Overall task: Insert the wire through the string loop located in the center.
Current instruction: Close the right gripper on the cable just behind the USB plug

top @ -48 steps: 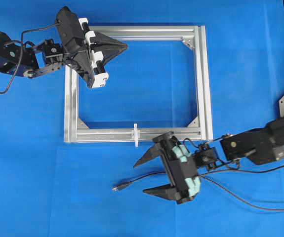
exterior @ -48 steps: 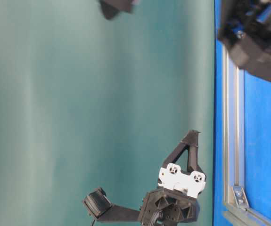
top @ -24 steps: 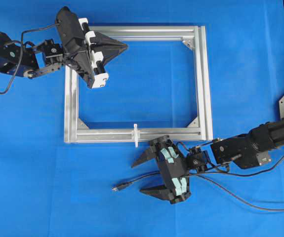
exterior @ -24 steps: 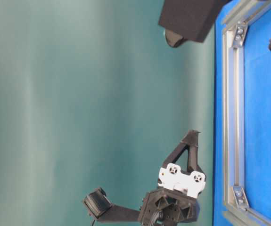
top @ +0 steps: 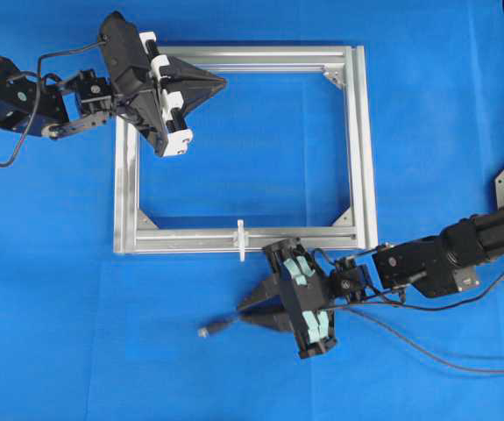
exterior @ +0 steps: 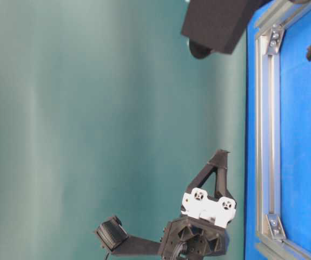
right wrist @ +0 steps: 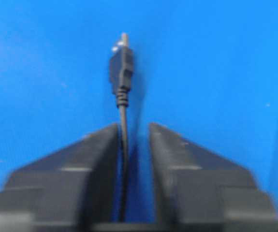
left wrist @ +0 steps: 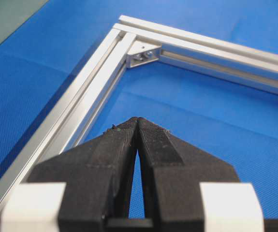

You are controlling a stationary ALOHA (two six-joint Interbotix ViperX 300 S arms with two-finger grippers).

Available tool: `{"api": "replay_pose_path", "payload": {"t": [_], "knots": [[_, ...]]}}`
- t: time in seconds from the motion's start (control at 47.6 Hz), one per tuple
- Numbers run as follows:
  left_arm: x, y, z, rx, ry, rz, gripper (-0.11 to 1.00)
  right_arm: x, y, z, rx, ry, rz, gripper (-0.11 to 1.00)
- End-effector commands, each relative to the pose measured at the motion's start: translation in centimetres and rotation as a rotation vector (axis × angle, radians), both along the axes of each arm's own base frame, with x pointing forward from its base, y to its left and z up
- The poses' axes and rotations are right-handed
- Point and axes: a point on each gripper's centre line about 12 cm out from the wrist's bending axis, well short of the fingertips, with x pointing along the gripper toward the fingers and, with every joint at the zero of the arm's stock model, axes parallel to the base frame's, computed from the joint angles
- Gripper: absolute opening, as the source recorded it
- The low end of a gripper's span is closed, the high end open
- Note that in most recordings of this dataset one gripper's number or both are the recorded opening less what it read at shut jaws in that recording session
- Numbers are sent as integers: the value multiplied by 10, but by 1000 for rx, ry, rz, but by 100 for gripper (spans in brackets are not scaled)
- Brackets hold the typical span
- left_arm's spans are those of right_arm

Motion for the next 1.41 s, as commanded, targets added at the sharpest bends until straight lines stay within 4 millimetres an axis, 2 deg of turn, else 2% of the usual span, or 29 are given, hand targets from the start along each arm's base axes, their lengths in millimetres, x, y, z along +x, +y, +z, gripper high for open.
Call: {"api": "replay_pose_path", "payload": {"t": [0.0,0.084,0.504,0.672,0.924,1.008,1.261,1.387], "knots": [[1,1,15,15,-47,1,0,3,-1,10,9,-28,-7,4],[1,1,15,15,-47,1,0,3,-1,11,10,-29,-8,-2],[1,1,15,15,-47,0,0,4,-1,13,3,-12,-4,-2],[1,1,15,15,-48,1,0,2,0,32,2,1,0,-2],[1,1,15,15,-47,0,0,-4,1,79,2,9,9,-2],[1,1,15,16,-46,1,0,-7,1,89,0,6,13,-2],[1,1,16,17,-48,1,0,-9,1,108,8,-15,14,-2],[1,1,15,16,-46,1,0,-9,1,106,6,-11,14,-2]]}}
